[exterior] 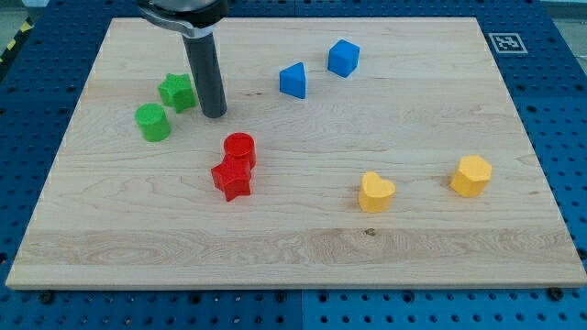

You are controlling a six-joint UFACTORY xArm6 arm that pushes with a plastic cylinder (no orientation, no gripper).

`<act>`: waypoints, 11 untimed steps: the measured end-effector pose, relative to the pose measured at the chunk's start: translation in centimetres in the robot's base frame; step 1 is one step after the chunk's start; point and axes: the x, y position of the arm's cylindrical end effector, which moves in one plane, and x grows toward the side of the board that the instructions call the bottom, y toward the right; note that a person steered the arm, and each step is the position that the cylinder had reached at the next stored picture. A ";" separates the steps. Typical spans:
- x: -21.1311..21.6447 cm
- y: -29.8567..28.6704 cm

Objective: Move the green circle to the center left of the board

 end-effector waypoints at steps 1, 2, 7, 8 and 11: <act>0.0 -0.9; 1.5 0.0; 2.0 -6.1; 2.5 -6.7; 6.4 -8.6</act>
